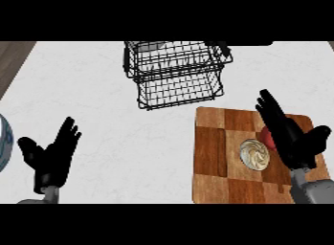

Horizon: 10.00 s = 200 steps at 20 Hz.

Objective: Pick the cupcake from the cutting board and place it in the tiered basket

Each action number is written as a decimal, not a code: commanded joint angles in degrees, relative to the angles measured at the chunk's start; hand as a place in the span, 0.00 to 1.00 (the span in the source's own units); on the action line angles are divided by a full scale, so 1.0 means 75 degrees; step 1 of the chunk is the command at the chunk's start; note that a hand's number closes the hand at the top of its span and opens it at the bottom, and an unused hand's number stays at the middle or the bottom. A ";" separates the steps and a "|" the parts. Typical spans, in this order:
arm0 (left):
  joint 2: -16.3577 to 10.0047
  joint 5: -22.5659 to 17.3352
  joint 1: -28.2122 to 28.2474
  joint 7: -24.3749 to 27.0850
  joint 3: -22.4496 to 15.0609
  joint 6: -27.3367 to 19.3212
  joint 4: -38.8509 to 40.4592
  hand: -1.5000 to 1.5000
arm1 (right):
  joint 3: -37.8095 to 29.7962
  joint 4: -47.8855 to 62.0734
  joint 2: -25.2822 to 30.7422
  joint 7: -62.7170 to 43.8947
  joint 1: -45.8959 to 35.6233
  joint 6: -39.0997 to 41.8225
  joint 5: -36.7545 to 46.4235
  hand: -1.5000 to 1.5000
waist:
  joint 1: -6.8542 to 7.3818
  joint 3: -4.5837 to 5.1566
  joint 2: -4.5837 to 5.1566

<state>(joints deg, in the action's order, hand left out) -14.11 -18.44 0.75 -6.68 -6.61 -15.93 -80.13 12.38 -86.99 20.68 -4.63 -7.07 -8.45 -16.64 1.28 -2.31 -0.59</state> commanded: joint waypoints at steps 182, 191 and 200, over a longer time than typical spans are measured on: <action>0.1413 0.1828 -0.1788 -0.0992 0.0360 0.2943 -0.0419 0.50 | -0.2154 0.5184 -0.2757 -0.5557 -0.9216 -0.2318 0.7802 1.00 | 0.0489 0.0319 0.0263; 0.1574 0.2031 -0.1851 -0.1049 0.0263 0.2696 -0.0497 0.50 | -0.1713 0.6811 -0.2757 -0.2638 -0.9574 -0.3341 0.5703 0.00 | 0.0492 0.0317 0.0235; 0.1521 0.1818 -0.1842 -0.1364 0.0468 0.2675 -0.0756 0.50 | -0.2054 0.7730 -0.2757 -0.2230 -1.0279 -0.5619 0.5786 0.00 | 0.0260 0.0315 0.0178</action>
<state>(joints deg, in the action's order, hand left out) -3.35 -4.71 -13.34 -14.95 -2.92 5.23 -83.87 -1.13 -31.23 0.01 -22.34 -82.82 -44.19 27.30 4.01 0.09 0.98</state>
